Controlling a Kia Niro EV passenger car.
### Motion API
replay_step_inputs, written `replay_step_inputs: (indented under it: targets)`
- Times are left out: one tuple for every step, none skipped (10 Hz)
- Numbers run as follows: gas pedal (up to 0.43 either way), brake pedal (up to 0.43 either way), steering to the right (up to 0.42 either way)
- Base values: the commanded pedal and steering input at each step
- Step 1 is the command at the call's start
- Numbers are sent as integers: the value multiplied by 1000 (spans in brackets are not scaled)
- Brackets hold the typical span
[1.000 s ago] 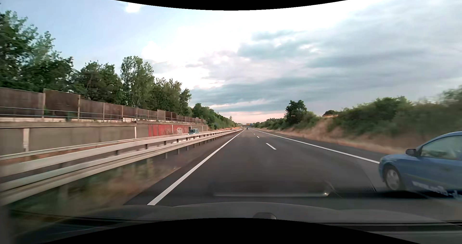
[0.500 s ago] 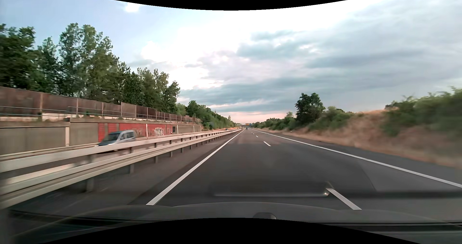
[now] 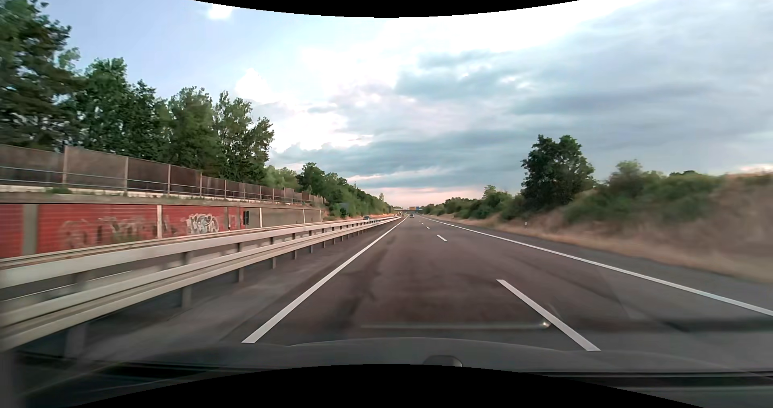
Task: Follow the waypoints while adhering to traffic rules and regulations
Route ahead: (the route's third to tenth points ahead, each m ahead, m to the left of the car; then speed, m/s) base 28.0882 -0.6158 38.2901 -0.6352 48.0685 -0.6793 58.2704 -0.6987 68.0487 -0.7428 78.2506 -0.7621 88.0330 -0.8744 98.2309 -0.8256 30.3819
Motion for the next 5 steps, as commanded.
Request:
replay_step_inputs:
  targets:
    - [67,0,-3]
    - [67,0,-2]
    - [79,0,-1]
    - [79,0,-2]
    - [87,0,-2]
